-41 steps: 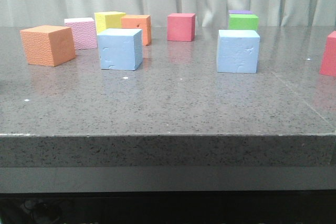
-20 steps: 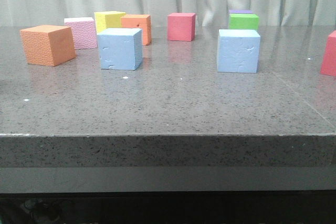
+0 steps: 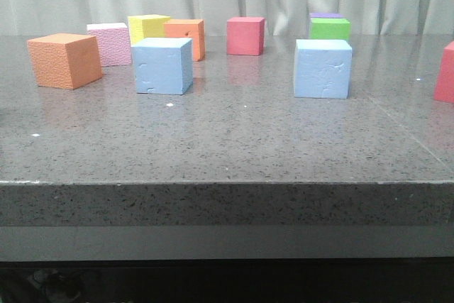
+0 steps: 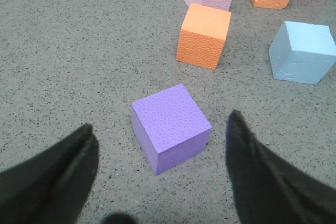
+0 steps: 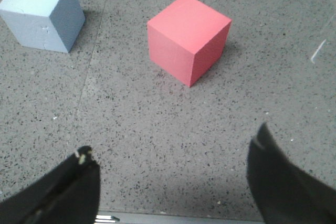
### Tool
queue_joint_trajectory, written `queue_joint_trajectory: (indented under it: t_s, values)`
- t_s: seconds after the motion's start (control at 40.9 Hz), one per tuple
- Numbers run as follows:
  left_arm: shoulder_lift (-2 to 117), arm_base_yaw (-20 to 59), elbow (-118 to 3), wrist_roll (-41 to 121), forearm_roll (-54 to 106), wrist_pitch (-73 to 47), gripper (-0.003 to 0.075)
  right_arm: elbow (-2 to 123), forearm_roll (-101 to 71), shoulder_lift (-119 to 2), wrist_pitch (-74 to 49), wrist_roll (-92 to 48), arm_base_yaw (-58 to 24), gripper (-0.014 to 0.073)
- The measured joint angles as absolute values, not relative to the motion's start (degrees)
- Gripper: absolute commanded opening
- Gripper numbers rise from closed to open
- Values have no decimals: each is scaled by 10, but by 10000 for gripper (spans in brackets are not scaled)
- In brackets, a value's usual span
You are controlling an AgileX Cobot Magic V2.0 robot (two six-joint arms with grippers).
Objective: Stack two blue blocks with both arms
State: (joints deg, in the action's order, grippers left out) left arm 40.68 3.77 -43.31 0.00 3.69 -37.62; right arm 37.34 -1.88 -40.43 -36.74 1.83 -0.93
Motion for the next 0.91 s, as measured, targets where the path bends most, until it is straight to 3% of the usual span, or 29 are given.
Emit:
queue_joint_trajectory:
  t_s: [0.147, 0.538, 0.905]
  values:
    - [408, 38, -433, 7, 36, -375, 566, 408, -46, -436, -393, -13, -19, 633]
    - [408, 38, -433, 14, 36, -373, 566, 550, -99, -605, -405, -60, -158, 632]
    - [408, 38, -433, 15, 36, -363, 566, 688, 94, -807, -395, 196, -254, 632]
